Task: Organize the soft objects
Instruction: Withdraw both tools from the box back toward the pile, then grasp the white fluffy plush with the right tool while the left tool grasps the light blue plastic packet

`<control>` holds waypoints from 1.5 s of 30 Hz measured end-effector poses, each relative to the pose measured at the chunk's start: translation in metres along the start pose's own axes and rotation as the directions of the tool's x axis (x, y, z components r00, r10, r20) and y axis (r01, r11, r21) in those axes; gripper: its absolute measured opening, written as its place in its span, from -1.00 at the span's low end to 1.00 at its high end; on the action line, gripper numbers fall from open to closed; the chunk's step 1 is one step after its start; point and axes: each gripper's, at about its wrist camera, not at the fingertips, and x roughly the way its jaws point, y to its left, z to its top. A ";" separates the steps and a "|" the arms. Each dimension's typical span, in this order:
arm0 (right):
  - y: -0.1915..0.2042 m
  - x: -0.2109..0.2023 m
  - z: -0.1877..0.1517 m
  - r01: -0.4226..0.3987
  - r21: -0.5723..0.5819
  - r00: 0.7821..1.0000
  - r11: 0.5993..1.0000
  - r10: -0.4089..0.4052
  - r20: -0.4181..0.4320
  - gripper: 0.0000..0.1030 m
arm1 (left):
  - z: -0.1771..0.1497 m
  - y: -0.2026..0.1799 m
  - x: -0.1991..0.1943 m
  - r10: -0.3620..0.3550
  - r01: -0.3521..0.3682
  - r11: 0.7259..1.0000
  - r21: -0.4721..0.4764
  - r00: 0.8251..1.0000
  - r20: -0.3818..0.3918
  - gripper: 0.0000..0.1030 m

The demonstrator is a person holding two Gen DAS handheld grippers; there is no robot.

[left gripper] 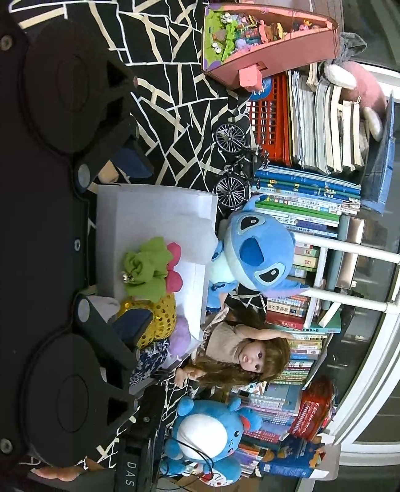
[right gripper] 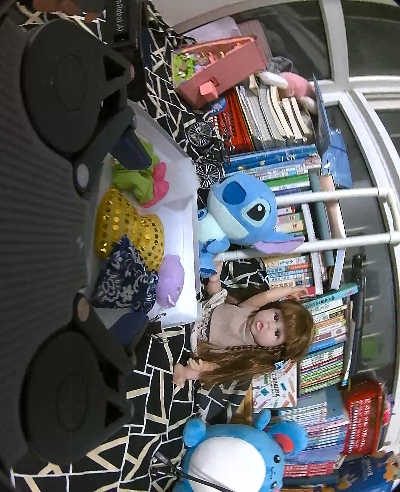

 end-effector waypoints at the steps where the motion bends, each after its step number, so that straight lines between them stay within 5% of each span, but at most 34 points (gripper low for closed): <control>1: 0.001 -0.003 -0.002 0.002 -0.009 1.000 1.000 -0.002 0.007 1.00 | -0.002 0.000 -0.003 0.000 0.000 1.000 -0.002 1.000 0.000 0.78; 18: 0.001 -0.021 -0.038 0.036 -0.072 0.999 0.997 -0.036 -0.007 1.00 | -0.052 0.019 -0.041 0.072 -0.071 0.997 -0.032 0.997 0.019 0.79; 45: -0.010 -0.011 -0.061 0.091 -0.099 0.991 0.991 -0.099 -0.085 1.00 | -0.086 0.026 -0.032 0.140 -0.141 0.990 -0.012 0.989 -0.042 0.78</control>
